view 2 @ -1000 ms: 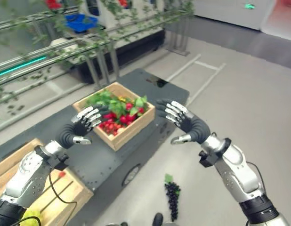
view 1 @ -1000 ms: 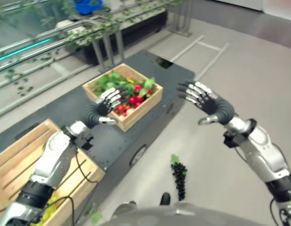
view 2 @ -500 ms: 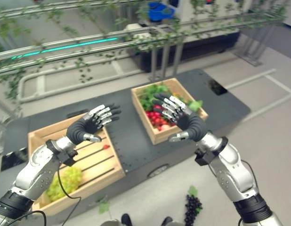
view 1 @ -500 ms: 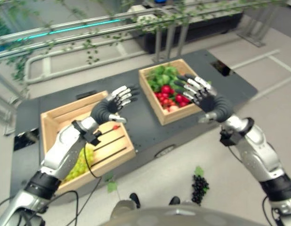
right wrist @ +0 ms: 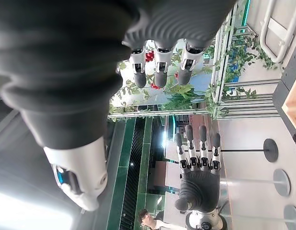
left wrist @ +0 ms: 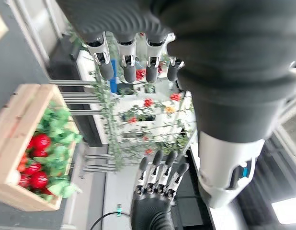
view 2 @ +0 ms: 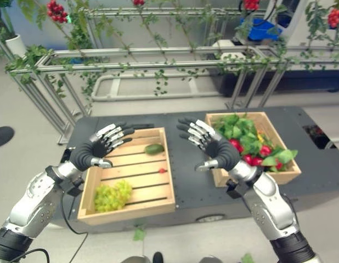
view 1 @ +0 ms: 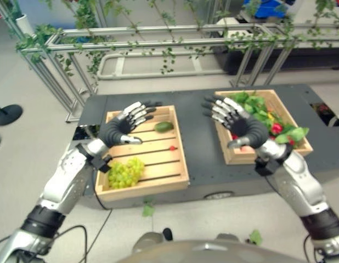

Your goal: Pick up the fruits from the basket on one side to the basket on the other side

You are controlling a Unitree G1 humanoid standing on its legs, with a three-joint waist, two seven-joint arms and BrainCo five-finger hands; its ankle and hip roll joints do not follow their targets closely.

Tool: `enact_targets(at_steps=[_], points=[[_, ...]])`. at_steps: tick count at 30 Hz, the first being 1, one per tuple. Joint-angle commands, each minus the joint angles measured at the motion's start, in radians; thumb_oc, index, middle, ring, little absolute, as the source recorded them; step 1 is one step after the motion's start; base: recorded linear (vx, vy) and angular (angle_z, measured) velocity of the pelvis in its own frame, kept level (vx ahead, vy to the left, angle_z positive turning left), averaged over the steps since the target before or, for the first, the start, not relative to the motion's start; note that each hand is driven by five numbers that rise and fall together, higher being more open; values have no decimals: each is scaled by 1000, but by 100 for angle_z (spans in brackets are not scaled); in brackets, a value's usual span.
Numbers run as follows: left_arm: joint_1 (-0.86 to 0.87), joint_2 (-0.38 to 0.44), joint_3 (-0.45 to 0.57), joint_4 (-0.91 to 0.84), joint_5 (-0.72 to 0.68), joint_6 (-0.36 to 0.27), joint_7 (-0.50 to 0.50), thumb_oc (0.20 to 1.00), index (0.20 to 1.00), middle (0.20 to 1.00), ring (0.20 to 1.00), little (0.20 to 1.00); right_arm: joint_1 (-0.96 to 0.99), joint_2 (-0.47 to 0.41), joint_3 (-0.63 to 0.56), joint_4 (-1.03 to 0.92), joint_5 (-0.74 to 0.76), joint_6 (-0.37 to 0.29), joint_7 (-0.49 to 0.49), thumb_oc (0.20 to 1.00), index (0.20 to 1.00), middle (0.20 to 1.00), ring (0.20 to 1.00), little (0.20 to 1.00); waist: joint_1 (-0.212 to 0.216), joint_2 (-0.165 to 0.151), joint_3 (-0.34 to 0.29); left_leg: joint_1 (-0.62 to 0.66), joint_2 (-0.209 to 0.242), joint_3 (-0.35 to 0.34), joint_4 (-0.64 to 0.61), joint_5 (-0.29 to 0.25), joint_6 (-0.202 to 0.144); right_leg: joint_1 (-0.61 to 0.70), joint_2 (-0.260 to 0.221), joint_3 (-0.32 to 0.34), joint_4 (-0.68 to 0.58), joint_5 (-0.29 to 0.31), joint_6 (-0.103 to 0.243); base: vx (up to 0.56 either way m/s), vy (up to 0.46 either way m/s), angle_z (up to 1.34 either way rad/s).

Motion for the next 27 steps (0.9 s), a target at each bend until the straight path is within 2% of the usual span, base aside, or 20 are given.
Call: enact_targets(at_steps=[1, 2, 5, 8, 9, 10, 12, 13, 14, 15, 16, 17, 22, 27], points=[[-55, 27, 2, -63, -9, -62, -2, 1000, 1000, 1000, 1000, 1000, -98, -27, -9, -17, 21, -58, -28, 1000, 1000, 1000, 1000, 1000, -37, -37, -32, 28, 20, -73, -21, -46, -87, 0, 59, 98, -170, 116, 38, 32, -280, 33], [-56, 26, 2, -62, -9, -62, -2, 1000, 1000, 1000, 1000, 1000, -98, -27, -9, -16, 21, -58, -28, 1000, 1000, 1000, 1000, 1000, -38, -37, -32, 28, 20, -74, -20, -47, -88, 0, 60, 96, -170, 115, 38, 45, -321, 61], [-43, 8, 21, -49, -10, -61, 1, 1000, 1000, 1000, 1000, 1000, -90, -34, -16, -14, 26, -53, -30, 1000, 1000, 1000, 1000, 1000, -27, -62, -45, 35, 45, -105, -8, -47, -114, 42, 72, 60, -199, 117, 28, 93, -316, 69], [-61, -22, -1, -32, -16, -45, -1, 1000, 1000, 1000, 1000, 1000, -100, -54, -27, -9, 39, -54, -38, 1000, 1000, 1000, 1000, 1000, -30, -67, -51, 24, 89, -121, 19, -37, -146, 101, 107, 26, -242, 100, 7, 32, -362, 65], [-80, -28, -18, -21, -13, -44, 2, 1000, 1000, 1000, 1000, 1000, -92, -62, -37, -10, 62, -56, -44, 1000, 1000, 1000, 1000, 1000, -40, -69, -45, -3, 110, -119, 48, -25, -162, 129, 126, -7, -259, 86, -12, -34, -242, 79], [-80, -28, -18, -21, -13, -44, 2, 1000, 1000, 1000, 1000, 1000, -92, -62, -37, -10, 62, -56, -44, 1000, 1000, 1000, 1000, 1000, -40, -69, -45, -4, 110, -120, 49, -26, -162, 129, 126, -8, -260, 86, -12, -63, -239, 99], [-110, -40, -36, -15, -15, -44, 13, 1000, 1000, 1000, 1000, 1000, -89, -67, -46, -9, 64, -57, -58, 1000, 1000, 1000, 1000, 1000, -51, -75, -34, -42, 123, -68, 86, -8, -165, 149, 119, -46, -282, 85, -17, -89, -105, 71], [-128, -42, -46, -12, -13, -40, 14, 1000, 1000, 1000, 1000, 1000, -84, -70, -54, -5, 64, -58, -64, 1000, 1000, 1000, 1000, 1000, -61, -79, -31, -59, 133, -10, 106, -6, -158, 155, 115, -64, -287, 83, -20, -71, -64, 29], [-127, -40, -48, -13, -10, -37, 8, 1000, 1000, 1000, 1000, 1000, -82, -74, -56, -8, 61, -61, -64, 1000, 1000, 1000, 1000, 1000, -63, -75, -32, -55, 135, 13, 93, -5, -152, 157, 121, -72, -285, 80, -21, -30, -43, 39], [-127, -41, -48, -13, -10, -37, 8, 1000, 1000, 1000, 1000, 1000, -82, -74, -56, -8, 61, -61, -64, 1000, 1000, 1000, 1000, 1000, -62, -76, -32, -54, 135, 14, 91, -5, -152, 157, 121, -71, -285, 80, -21, 32, 0, 22], [-114, -37, -39, -24, -12, -36, 0, 1000, 1000, 1000, 1000, 1000, -83, -66, -55, -5, 60, -56, -61, 1000, 1000, 1000, 1000, 1000, -61, -71, -42, -23, 140, 20, 30, 8, -155, 165, 129, -77, -288, 79, -22, 54, 26, 11], [-111, -34, -42, -28, -2, -42, 6, 1000, 1000, 1000, 1000, 1000, -85, -59, -52, 9, 56, -58, -65, 1000, 1000, 1000, 1000, 1000, -56, -70, -47, -16, 132, 4, 19, 7, -152, 166, 126, -74, -287, 80, -21, 83, 41, -8], [-99, -22, -34, -38, 6, -36, 8, 1000, 1000, 1000, 1000, 1000, -57, -28, -61, 13, 45, -54, -60, 1000, 1000, 1000, 1000, 1000, -62, -73, -77, 29, 127, 14, -47, 18, -150, 178, 125, -72, -291, 79, -22, 81, 30, -5], [-76, -14, -18, -48, 10, -33, 11, 1000, 1000, 1000, 1000, 1000, -45, -24, -58, 13, 45, -52, -57, 1000, 1000, 1000, 1000, 1000, -60, -75, -89, 58, 119, 21, -71, 13, -145, 194, 124, -65, -310, 84, -18, 56, 35, -3]])
